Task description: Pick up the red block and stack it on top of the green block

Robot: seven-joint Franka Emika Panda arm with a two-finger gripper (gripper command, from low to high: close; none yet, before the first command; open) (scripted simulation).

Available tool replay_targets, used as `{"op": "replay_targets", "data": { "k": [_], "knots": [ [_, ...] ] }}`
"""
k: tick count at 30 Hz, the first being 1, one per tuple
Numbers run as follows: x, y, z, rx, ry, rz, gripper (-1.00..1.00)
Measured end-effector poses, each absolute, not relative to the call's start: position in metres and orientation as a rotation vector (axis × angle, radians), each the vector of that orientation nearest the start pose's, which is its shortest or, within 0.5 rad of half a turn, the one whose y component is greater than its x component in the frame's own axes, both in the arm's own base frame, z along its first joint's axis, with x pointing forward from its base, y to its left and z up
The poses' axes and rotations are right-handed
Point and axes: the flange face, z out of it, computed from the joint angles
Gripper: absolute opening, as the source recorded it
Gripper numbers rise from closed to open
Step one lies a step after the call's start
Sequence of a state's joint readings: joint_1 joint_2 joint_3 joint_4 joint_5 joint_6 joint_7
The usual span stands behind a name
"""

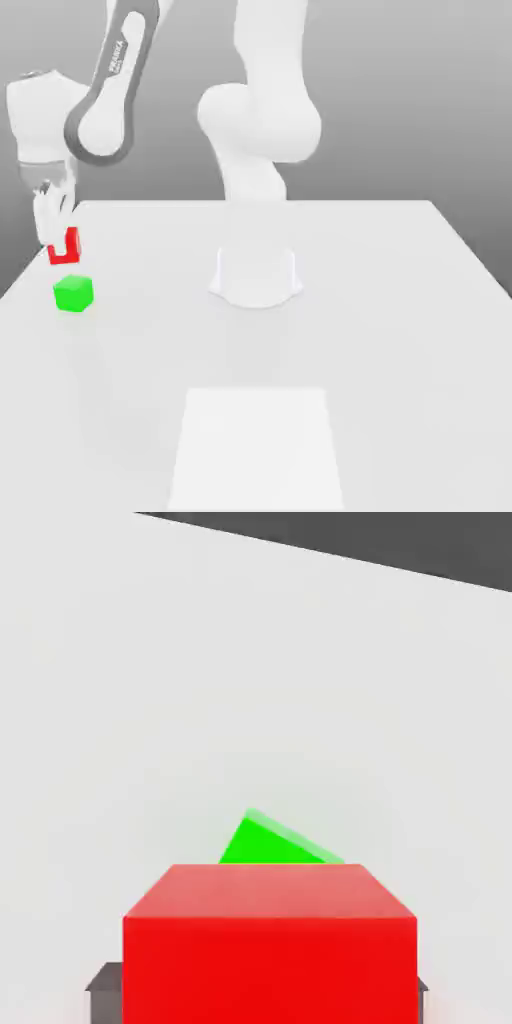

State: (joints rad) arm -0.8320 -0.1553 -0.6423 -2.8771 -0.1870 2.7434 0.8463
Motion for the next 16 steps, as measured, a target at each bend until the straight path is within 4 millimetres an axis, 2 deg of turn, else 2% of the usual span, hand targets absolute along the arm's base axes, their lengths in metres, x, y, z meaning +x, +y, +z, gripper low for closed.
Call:
{"op": "replay_targets", "data": {
  "k": [16],
  "knots": [
    [0.053,-0.346,0.185,-1.503,2.746,0.000,-1.00]
  ]
}}
